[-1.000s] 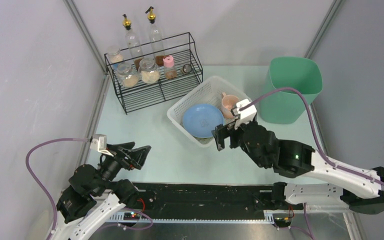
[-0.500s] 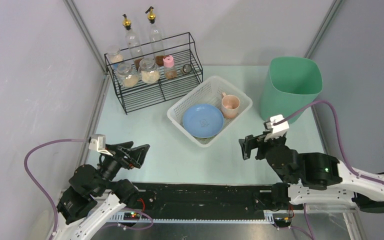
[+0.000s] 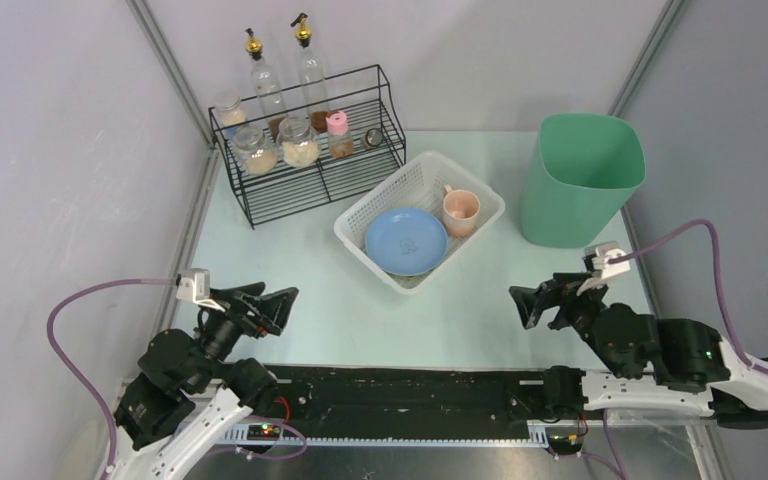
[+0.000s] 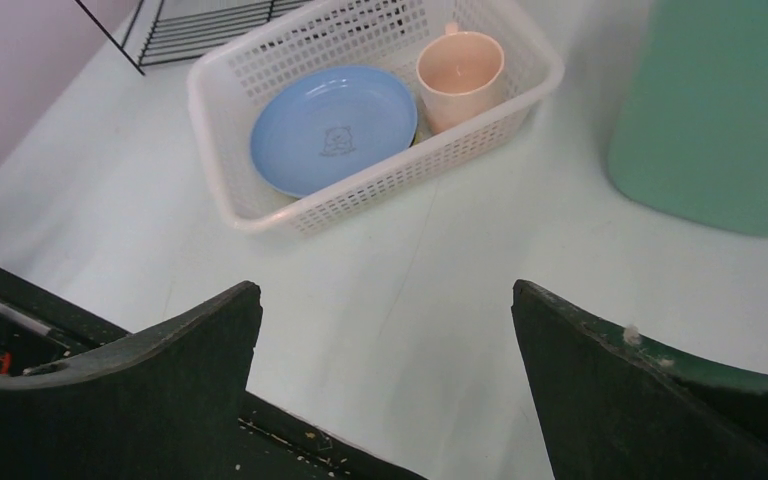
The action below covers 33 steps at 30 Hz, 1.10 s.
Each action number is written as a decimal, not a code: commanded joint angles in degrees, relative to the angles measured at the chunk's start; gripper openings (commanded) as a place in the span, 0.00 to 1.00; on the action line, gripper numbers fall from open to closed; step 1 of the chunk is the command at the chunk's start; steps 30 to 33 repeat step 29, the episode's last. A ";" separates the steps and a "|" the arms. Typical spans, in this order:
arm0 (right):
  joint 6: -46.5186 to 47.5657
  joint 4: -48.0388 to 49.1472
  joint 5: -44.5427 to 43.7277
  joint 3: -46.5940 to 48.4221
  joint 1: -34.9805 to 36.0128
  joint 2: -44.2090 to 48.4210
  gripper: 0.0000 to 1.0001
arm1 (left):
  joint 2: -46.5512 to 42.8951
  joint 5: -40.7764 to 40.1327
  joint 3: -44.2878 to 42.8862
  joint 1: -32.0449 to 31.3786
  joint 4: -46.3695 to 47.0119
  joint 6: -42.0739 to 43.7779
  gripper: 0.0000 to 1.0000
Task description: Clear the kitchen counter
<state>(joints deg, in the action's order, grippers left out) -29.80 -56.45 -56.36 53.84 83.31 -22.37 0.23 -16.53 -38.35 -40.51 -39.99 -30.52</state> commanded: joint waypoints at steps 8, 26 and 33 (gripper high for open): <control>1.18 1.48 -1.93 0.17 0.23 12.20 0.99 | -2.33 -0.45 -1.91 0.53 1.14 0.99 0.98; 7.12 7.52 0.66 -1.99 -1.85 4.12 0.99 | -2.29 -3.90 -2.98 0.55 1.06 7.19 0.98; 7.72 8.76 1.43 -1.98 -3.62 4.30 1.00 | -2.39 -3.91 -2.79 0.55 1.19 7.01 0.98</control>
